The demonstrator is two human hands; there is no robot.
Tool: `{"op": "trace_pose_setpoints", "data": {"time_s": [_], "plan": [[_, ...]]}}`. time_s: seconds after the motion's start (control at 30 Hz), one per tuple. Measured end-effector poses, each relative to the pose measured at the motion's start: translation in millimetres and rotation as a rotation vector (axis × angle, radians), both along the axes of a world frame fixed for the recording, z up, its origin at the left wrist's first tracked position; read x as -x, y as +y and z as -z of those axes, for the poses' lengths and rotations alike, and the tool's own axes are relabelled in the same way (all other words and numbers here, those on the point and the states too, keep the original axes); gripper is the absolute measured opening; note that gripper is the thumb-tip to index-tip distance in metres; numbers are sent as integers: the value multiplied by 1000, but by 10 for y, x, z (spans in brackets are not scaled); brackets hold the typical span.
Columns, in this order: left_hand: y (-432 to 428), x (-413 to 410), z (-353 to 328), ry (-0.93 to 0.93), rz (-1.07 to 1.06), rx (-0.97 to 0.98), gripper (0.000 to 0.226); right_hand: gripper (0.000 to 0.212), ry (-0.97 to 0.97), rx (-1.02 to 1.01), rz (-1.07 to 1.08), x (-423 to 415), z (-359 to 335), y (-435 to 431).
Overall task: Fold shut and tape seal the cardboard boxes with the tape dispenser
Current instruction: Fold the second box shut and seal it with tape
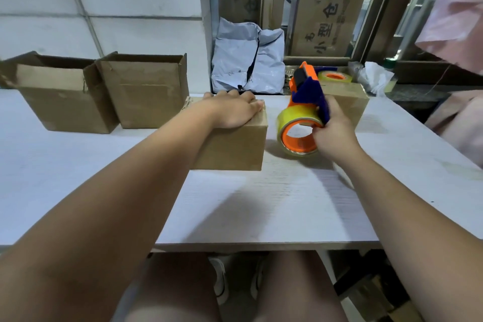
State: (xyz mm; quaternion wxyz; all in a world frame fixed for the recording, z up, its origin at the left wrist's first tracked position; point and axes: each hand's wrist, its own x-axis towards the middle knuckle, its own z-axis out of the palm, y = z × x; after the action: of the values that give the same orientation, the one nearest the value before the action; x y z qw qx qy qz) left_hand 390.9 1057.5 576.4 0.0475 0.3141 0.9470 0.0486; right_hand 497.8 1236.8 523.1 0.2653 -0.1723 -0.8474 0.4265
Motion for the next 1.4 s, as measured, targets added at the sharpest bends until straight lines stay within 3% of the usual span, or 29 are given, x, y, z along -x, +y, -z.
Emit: {"op": "trace_pose_setpoints", "data": {"time_s": [0.13,0.2,0.4,0.53,0.67,0.8,1.2,1.4], "plan": [[-4,19,6,15,13,-8,52,54,8,-326,71,-37,-62,11],[-12,25,8,16,17,-8,52,52,-6,-371,86,-82,-30,37],[-20,24,6,15,20,-9,60,58,-101,14,36,-108,34,102],[-23,44,24,22,27,3,70,61,-110,40,32,-152,25,103],[-18,50,30,14,21,-24,62,58,-137,-243,43,-168,-73,119],[-11,61,42,24,25,-27,53,54,-299,-607,56,-233,-200,209],[-121,163,41,49,6,9,60,82,-582,-882,-79,-151,-426,140],[-96,81,11,47,111,-78,49,67,-634,-1137,-87,-25,-643,73]]}}
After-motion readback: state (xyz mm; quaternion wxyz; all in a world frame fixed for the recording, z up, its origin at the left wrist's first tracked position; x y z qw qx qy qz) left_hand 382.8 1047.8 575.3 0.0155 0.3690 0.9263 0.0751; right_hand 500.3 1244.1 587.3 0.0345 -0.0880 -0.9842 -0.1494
